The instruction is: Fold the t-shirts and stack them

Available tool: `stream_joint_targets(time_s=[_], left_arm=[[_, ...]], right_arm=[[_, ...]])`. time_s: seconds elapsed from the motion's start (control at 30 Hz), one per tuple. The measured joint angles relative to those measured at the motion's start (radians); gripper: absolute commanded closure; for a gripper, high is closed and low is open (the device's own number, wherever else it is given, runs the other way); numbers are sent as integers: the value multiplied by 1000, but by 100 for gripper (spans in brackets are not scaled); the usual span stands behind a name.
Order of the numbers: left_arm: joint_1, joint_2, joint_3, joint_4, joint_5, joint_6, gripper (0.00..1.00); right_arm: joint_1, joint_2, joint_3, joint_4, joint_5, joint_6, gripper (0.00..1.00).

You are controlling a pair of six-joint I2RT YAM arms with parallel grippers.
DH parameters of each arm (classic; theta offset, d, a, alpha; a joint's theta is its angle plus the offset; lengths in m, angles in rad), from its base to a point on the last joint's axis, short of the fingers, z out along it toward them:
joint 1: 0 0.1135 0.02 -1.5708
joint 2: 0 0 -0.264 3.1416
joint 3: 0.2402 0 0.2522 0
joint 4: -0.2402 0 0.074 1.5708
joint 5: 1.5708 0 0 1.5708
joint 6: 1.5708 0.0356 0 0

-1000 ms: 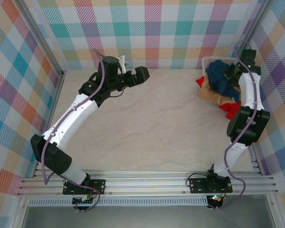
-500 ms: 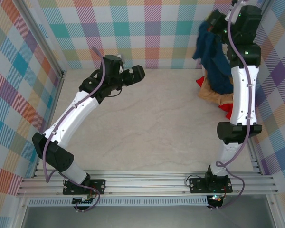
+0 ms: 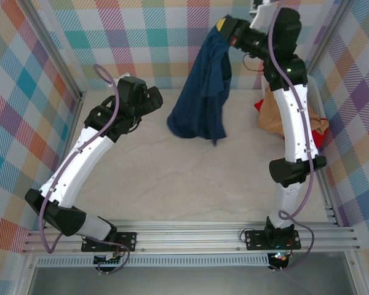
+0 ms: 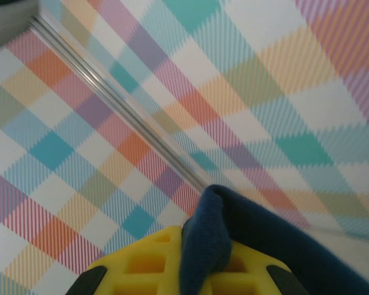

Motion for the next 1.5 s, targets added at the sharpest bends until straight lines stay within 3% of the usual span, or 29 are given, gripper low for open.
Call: stream_joint_targets(time_s=[0.3, 0.57, 0.77, 0.8, 0.9, 0.97, 1.17, 1.37, 1.5], left_arm=[[6, 35, -40, -34, 109, -45, 12], [8, 132, -249, 45, 386, -172, 12], [7, 232, -320, 42, 433, -252, 14], [8, 235, -320, 26, 416, -250, 14], [29, 230, -323, -82, 346, -269, 14], [34, 230, -323, -117, 293, -283, 14], [42, 187, -332, -162, 223, -294, 18], [17, 108, -412, -91, 301, -219, 18], [-69, 134, -439, -20, 390, -154, 12]], right_arm=[[98, -139, -842, -1, 67, 18, 100], [123, -185, -1147, -97, 36, -14, 100], [377, -179, -1228, -45, -134, -101, 100], [422, -160, -1209, -45, -148, -97, 95], [470, -83, -1124, -51, -185, -132, 63], [473, -31, -1070, -50, -198, -159, 52], [436, -72, -1138, -10, -148, -166, 46], [179, -285, -1351, 34, -46, -74, 46], [69, -265, -1359, 67, -18, -20, 46]])
